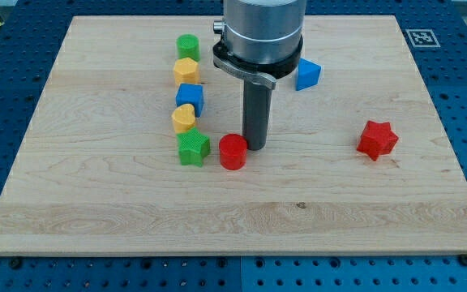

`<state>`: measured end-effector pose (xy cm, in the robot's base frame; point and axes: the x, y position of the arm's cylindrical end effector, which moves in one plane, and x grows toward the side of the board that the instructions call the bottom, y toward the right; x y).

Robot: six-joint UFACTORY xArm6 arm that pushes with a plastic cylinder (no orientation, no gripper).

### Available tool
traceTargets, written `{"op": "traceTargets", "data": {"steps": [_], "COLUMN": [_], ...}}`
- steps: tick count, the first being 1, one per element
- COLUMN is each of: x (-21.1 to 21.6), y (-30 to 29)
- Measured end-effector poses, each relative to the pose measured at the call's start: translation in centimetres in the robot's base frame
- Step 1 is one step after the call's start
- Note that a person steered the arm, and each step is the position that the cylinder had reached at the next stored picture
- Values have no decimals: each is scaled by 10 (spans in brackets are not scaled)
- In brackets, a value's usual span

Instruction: Place the red star right to the red circle

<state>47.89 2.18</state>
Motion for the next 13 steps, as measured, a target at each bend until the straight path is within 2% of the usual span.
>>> {"op": "traceTargets", "data": {"steps": [1, 2, 3, 4, 5, 6, 8, 9, 13], "x": [0, -16, -64, -79, -72, -44, -20, -7, 2], "y": [0, 45, 94, 146, 205, 234, 232, 209, 141]}}
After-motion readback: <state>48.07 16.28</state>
